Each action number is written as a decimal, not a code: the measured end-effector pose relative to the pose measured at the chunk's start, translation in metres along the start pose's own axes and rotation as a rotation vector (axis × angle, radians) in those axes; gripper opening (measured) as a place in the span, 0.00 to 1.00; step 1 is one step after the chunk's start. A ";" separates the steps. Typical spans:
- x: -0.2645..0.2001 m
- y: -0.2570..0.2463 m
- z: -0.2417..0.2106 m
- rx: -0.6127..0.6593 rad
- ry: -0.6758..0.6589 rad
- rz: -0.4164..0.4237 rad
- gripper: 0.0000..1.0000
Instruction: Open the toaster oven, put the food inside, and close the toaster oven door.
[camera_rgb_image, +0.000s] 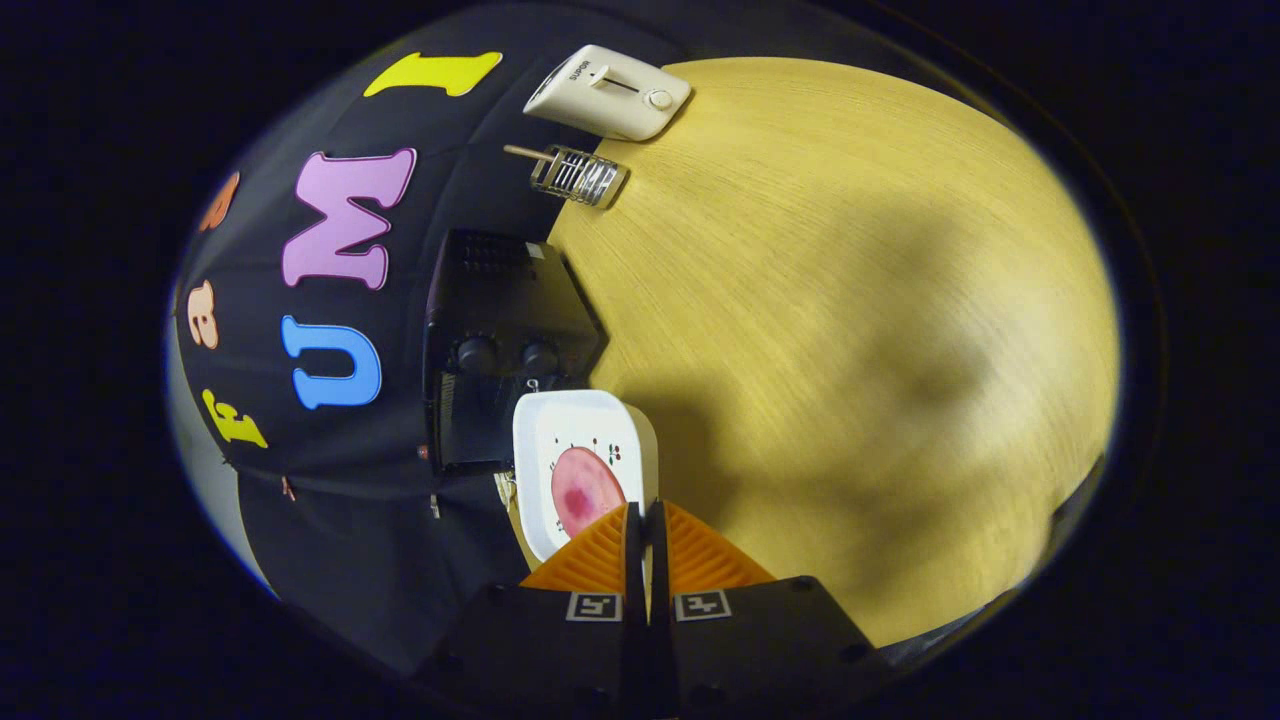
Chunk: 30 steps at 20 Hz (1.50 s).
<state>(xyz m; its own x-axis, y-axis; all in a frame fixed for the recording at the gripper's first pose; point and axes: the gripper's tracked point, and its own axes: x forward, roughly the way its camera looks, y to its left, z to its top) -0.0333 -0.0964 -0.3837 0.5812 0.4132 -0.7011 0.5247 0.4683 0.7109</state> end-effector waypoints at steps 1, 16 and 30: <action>0.004 0.012 -0.011 0.011 -0.040 0.005 0.05; 0.138 0.116 -0.066 0.297 -0.282 -0.023 0.05; 0.249 0.176 -0.026 0.578 -0.428 -0.067 0.05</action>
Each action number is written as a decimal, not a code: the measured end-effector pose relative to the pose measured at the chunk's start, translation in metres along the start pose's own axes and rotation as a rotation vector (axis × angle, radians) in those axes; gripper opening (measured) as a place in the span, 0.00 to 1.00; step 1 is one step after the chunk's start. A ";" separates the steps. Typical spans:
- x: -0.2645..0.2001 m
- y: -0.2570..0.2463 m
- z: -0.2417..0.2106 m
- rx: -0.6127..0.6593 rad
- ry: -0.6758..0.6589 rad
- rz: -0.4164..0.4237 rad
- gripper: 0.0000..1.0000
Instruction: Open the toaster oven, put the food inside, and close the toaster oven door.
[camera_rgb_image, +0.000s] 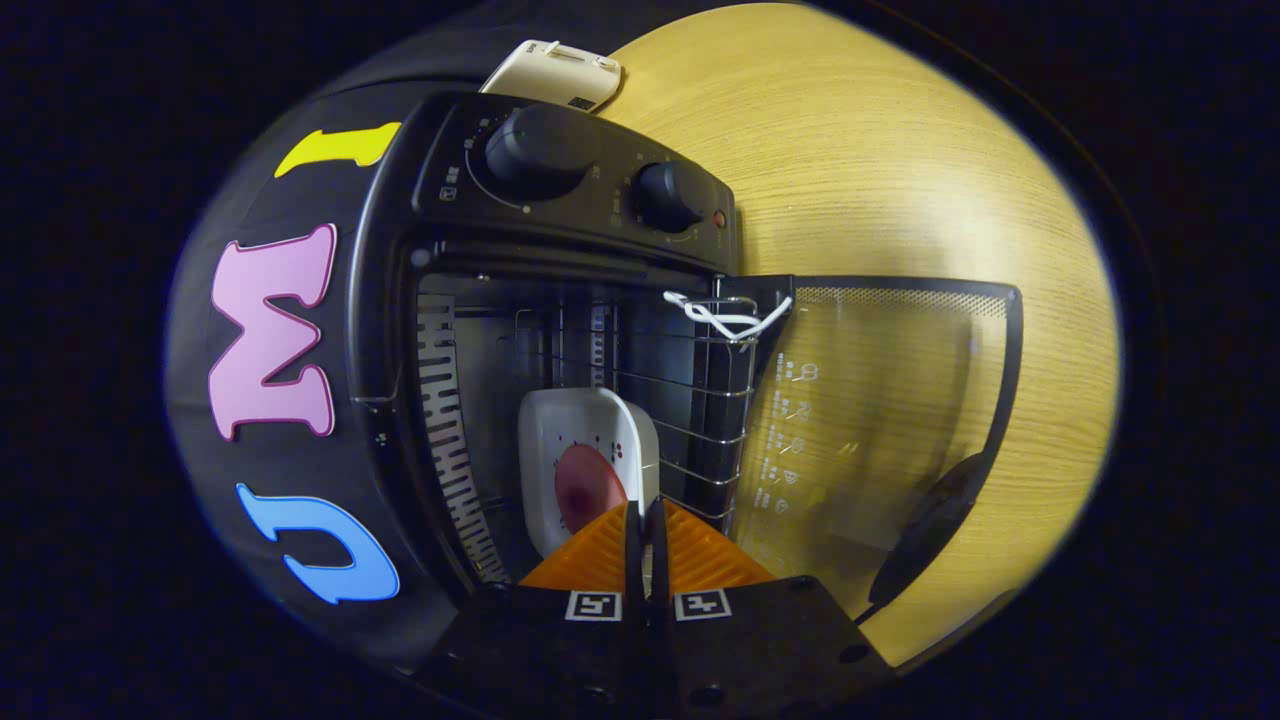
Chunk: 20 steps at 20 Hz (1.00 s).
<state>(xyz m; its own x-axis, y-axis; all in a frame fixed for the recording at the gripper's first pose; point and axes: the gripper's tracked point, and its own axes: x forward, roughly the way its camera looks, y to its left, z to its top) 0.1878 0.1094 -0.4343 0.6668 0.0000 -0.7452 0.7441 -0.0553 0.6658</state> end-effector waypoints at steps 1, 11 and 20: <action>0.006 0.006 0.000 0.033 -0.016 0.006 0.05; 0.008 0.003 -0.001 0.027 -0.042 -0.044 0.33; -0.095 -0.014 -0.042 -0.305 0.151 0.086 0.68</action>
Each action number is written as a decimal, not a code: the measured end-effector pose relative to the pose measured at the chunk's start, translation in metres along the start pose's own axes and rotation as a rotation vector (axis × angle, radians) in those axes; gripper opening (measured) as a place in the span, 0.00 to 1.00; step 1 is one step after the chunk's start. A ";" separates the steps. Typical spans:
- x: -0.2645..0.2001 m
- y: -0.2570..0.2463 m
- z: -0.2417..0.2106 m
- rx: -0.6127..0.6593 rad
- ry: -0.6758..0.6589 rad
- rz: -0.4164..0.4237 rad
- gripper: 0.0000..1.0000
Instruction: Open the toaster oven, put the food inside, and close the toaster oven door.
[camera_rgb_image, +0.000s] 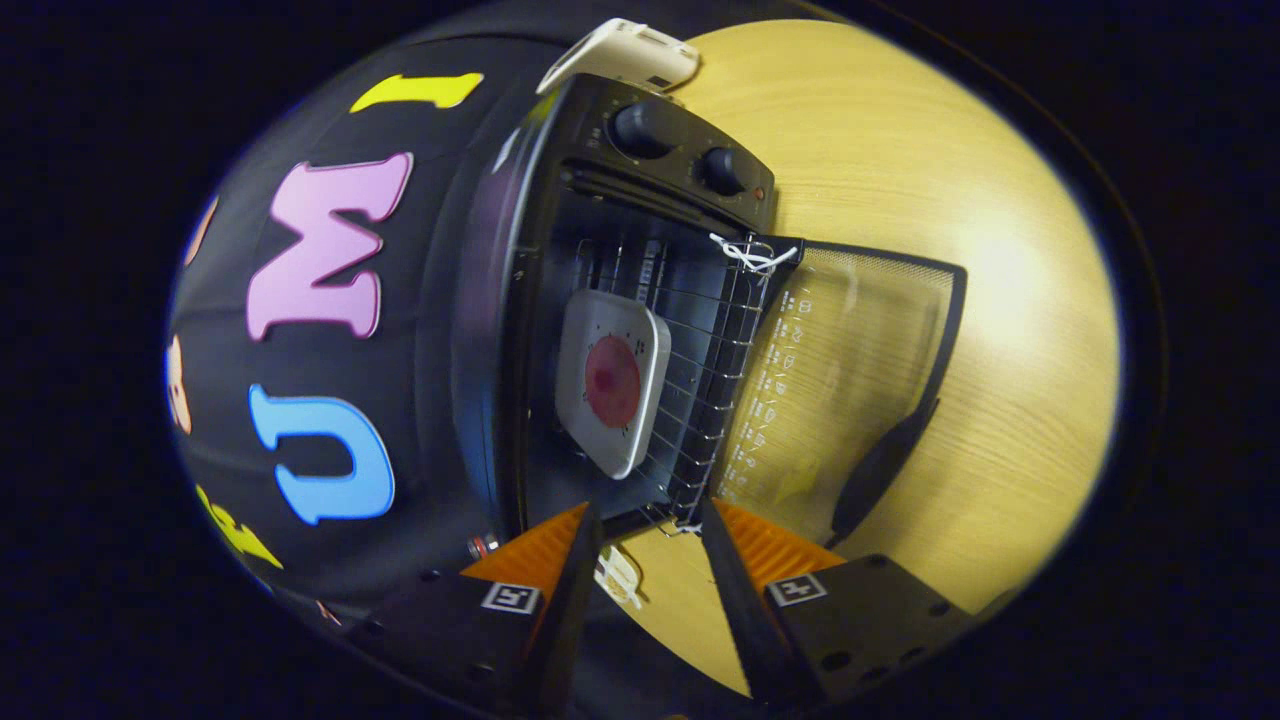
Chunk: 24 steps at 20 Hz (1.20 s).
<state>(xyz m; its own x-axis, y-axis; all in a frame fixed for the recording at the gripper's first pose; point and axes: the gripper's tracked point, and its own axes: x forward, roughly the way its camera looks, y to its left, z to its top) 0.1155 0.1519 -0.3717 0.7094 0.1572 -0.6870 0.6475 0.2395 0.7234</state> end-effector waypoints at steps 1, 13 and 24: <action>-0.014 -0.004 -0.005 -0.055 0.014 0.009 0.79; -0.056 -0.112 0.006 -1.268 -0.022 -0.237 0.99; -0.011 -0.165 -0.012 -1.245 0.129 -0.397 1.00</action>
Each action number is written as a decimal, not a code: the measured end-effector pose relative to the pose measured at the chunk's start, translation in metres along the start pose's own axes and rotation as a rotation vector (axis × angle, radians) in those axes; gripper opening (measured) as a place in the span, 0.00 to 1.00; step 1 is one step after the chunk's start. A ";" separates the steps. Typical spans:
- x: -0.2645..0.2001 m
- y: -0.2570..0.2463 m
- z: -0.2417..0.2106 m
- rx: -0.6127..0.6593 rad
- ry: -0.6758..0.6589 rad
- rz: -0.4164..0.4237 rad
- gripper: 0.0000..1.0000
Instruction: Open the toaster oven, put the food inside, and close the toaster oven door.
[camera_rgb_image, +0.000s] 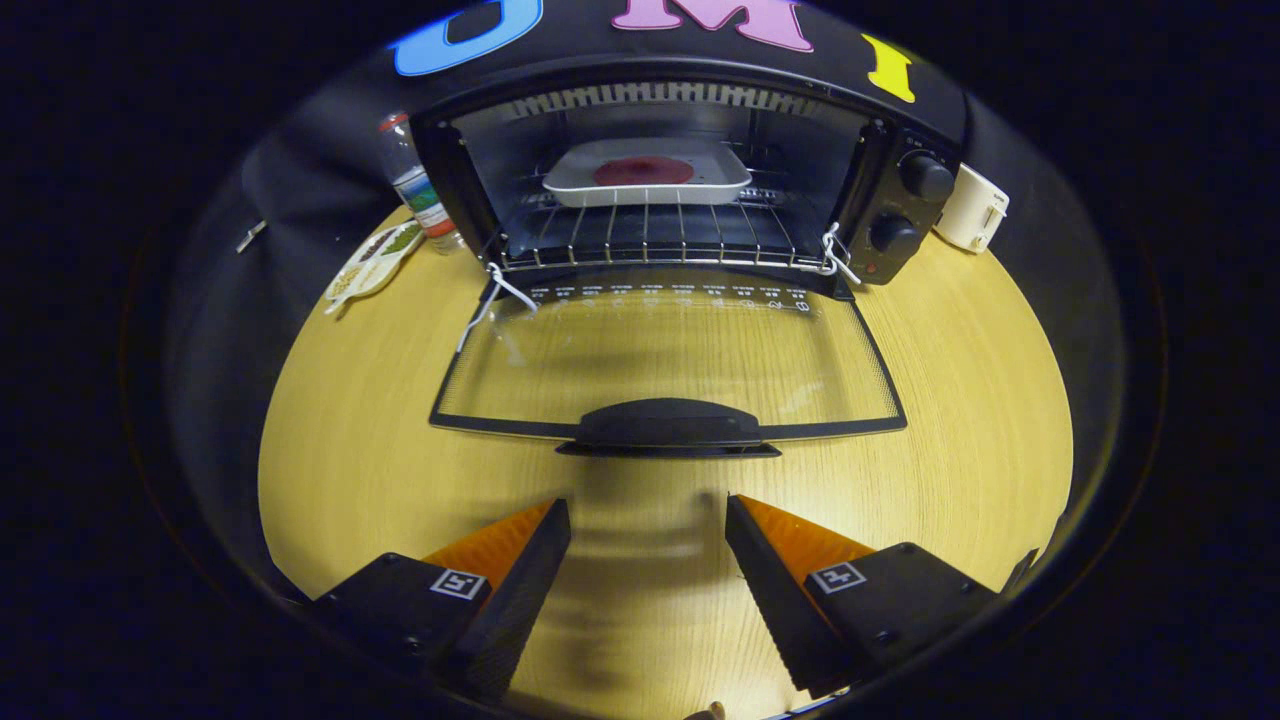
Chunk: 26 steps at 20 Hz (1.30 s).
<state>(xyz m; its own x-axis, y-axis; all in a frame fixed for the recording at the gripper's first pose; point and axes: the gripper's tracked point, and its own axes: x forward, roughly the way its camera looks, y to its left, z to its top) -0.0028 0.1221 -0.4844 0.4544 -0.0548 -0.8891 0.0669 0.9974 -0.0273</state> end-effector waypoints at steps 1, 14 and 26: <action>0.002 -0.001 0.000 0.011 0.006 -0.006 1.00; -0.012 -0.002 0.023 0.045 -0.027 -0.022 0.97; -0.132 -0.020 0.110 0.030 -0.546 0.055 0.97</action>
<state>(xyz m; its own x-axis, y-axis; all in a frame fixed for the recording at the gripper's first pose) 0.0331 0.1041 -0.3161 0.8525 -0.0275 -0.5220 0.0520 0.9981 0.0322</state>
